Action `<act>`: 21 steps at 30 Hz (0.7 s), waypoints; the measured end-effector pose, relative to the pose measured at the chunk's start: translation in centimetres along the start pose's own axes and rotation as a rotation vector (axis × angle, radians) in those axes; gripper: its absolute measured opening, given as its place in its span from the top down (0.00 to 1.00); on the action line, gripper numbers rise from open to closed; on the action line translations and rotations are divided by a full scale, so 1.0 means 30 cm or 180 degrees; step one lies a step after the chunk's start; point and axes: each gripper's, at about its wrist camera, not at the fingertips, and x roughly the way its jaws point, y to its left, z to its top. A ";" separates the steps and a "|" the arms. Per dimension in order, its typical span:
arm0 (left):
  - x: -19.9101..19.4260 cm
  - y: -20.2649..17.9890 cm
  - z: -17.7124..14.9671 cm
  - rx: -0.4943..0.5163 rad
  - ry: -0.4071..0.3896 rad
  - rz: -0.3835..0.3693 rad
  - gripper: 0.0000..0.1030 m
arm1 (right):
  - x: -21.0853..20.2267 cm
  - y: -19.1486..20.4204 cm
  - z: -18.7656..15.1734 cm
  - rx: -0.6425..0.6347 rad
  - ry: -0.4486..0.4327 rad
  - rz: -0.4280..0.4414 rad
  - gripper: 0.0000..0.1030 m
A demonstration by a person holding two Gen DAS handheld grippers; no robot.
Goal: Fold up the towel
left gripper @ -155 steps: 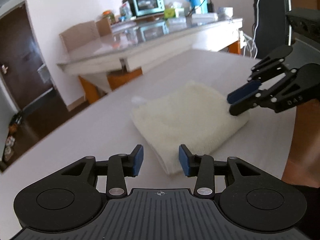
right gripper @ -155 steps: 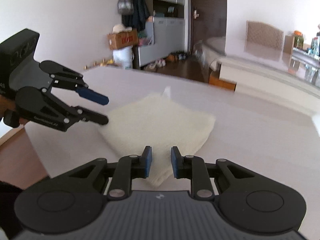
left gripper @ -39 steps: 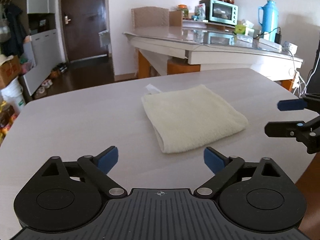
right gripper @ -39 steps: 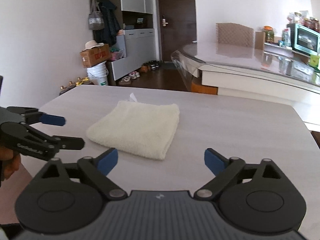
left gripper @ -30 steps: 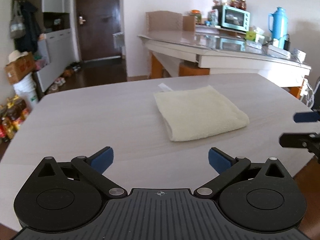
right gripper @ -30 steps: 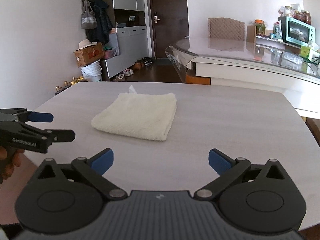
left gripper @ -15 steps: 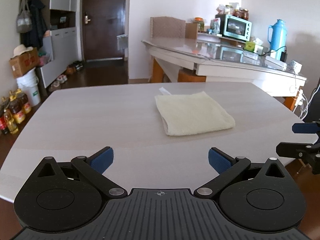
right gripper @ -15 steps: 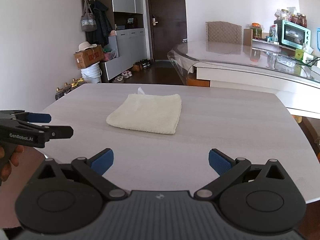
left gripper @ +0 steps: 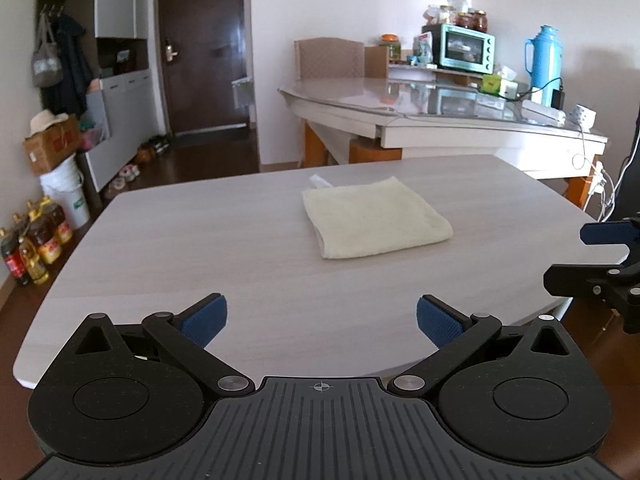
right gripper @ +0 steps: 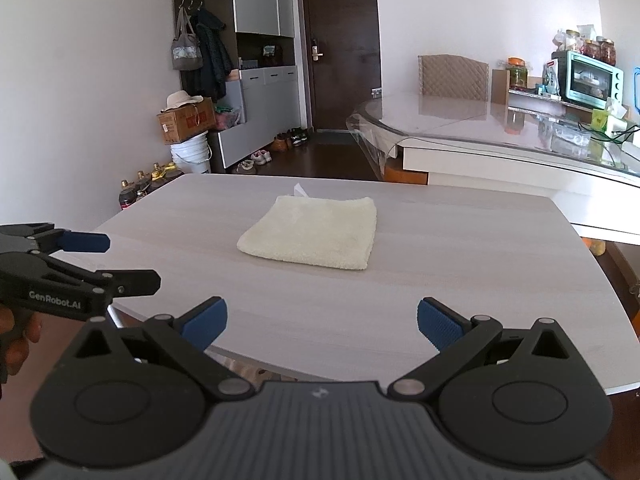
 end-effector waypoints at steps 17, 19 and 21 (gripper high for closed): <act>0.024 -0.029 -0.008 -0.0040 0.0075 0.0013 0.00 | -0.008 -0.018 -0.024 0.0039 0.0018 -0.0047 0.00; 0.024 -0.030 -0.008 -0.0041 0.0074 0.0010 0.00 | -0.009 -0.018 -0.023 0.0040 0.0010 -0.0054 0.00; 0.023 -0.031 -0.008 -0.0042 0.0072 0.0007 0.00 | -0.011 -0.019 -0.022 0.0043 0.0000 -0.0060 0.00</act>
